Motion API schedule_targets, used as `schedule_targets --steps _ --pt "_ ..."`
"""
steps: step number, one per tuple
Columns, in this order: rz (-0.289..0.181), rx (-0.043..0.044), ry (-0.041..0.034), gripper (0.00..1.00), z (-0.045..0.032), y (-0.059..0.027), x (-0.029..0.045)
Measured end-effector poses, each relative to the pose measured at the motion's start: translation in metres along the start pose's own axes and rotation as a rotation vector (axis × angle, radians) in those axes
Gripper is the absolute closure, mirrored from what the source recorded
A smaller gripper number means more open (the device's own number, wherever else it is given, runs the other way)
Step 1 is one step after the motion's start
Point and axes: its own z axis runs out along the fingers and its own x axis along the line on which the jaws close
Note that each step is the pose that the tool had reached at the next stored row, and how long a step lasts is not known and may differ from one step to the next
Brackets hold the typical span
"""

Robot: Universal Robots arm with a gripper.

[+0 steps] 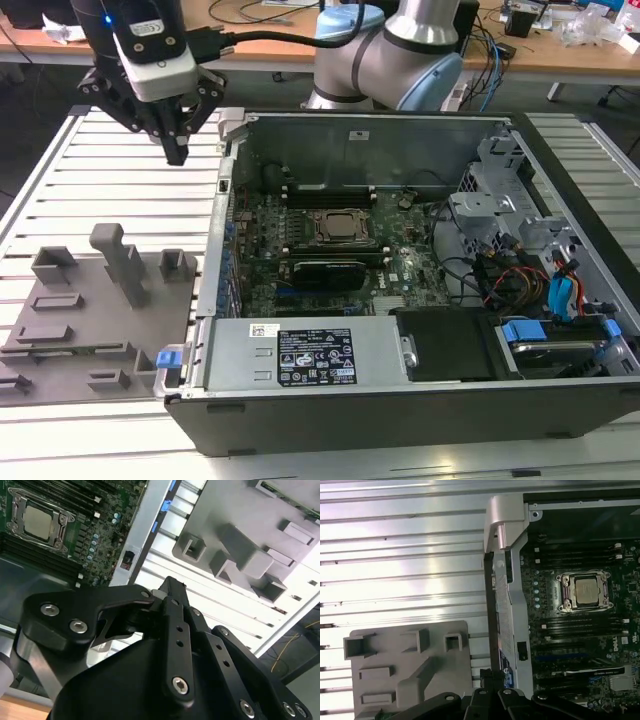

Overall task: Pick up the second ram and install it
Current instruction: 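Reach for the second ram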

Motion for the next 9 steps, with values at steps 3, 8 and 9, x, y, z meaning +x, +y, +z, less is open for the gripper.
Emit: schedule_targets --steps 3,8,9 --pt "0.000 0.0000 0.0000 0.89 -0.0002 -0.0007 0.0092" --pt "0.000 0.0000 0.0001 0.89 -0.0005 -0.0016 0.0213" --pt "0.000 0.0000 0.0000 0.89 -0.0005 -0.0018 0.0243"
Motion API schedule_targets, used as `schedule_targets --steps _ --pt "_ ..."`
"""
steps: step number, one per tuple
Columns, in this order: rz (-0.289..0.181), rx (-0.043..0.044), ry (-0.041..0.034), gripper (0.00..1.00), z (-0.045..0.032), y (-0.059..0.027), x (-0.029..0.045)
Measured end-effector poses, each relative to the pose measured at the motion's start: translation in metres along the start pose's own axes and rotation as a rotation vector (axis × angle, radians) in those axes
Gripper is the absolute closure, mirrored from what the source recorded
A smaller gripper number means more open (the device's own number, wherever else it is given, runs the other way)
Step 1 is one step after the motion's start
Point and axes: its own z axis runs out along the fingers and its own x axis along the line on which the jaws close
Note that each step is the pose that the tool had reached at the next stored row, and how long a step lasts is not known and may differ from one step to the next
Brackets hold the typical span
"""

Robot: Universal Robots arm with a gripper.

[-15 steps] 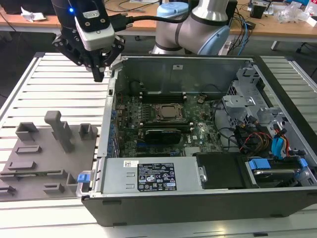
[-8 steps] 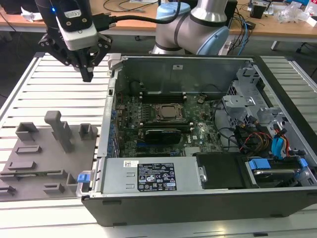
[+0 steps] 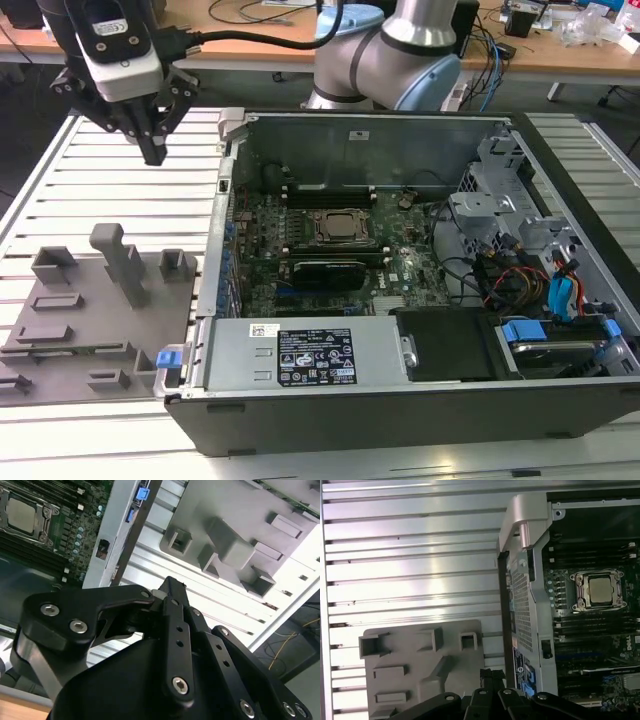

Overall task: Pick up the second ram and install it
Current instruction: 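Reach for the second ram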

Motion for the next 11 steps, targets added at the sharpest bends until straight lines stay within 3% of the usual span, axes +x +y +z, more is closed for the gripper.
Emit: schedule_targets --steps 5,11 --pt "0.000 0.0000 0.0000 0.89 -0.0002 -0.0007 0.0096" --pt "0.000 0.0000 0.0000 0.89 -0.0006 -0.0023 0.0303"
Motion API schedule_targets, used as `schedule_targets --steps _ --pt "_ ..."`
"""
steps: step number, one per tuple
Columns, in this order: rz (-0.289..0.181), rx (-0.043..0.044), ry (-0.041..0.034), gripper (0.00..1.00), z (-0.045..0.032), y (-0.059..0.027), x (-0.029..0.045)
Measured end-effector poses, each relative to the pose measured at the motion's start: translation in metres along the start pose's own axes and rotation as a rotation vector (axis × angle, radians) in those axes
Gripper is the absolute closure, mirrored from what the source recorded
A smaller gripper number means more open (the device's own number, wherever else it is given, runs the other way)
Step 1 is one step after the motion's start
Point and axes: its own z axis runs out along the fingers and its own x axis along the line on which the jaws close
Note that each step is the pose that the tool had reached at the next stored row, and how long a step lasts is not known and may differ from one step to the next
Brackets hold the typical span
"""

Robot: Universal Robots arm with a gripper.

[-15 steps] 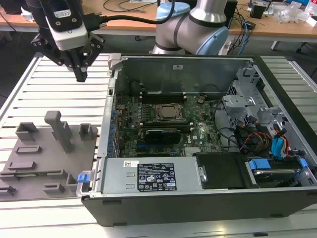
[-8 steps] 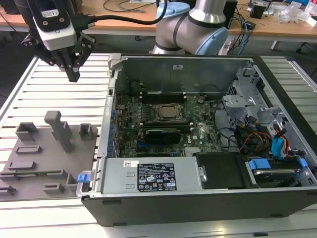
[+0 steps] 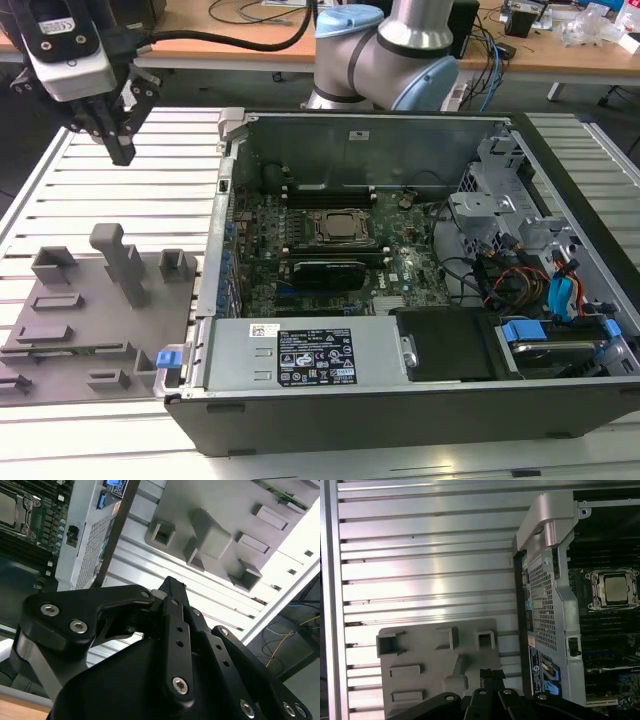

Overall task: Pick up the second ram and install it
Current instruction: 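Reach for the second ram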

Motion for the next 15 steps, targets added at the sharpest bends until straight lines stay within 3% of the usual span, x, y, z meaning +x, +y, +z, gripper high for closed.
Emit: schedule_targets --steps 3,6,15 --pt "0.000 0.0001 0.0001 0.89 -0.0002 -0.0006 0.0077" --pt "0.000 0.0000 0.0001 0.89 -0.0005 -0.0019 0.0258" --pt "0.000 0.0001 0.0001 0.89 -0.0010 -0.0041 0.0543"
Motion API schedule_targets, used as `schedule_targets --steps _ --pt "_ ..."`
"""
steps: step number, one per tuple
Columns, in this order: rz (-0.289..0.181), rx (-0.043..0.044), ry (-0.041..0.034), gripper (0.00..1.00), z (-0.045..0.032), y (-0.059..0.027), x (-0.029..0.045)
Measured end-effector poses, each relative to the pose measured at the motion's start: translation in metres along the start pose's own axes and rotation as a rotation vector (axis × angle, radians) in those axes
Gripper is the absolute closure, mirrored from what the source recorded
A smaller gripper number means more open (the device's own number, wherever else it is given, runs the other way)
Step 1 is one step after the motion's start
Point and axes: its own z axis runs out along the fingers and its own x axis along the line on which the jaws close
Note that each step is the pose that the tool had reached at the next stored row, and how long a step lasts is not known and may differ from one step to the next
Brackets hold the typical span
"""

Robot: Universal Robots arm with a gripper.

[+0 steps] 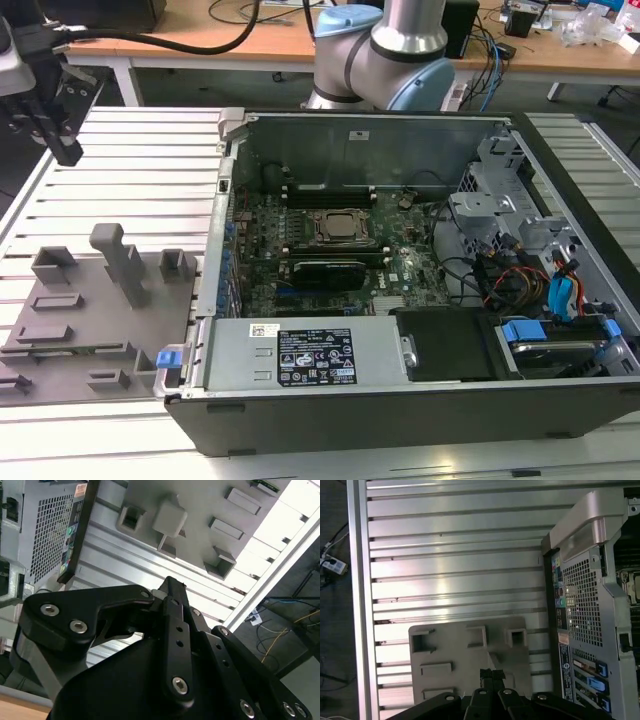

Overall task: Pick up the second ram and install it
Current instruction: 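Reach for the second ram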

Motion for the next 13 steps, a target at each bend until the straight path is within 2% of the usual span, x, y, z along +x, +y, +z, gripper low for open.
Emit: schedule_targets --steps 1,3,8,13 --pt "0.000 0.0000 -0.0001 0.89 0.0000 -0.0002 0.0024" --pt "0.000 0.0000 -0.0001 0.89 -0.0001 -0.0009 0.0119" --pt "0.000 0.0000 -0.0001 0.89 -0.0003 -0.0018 0.0238" --pt "0.000 0.0000 0.0000 0.89 -0.0005 -0.0029 0.0386"
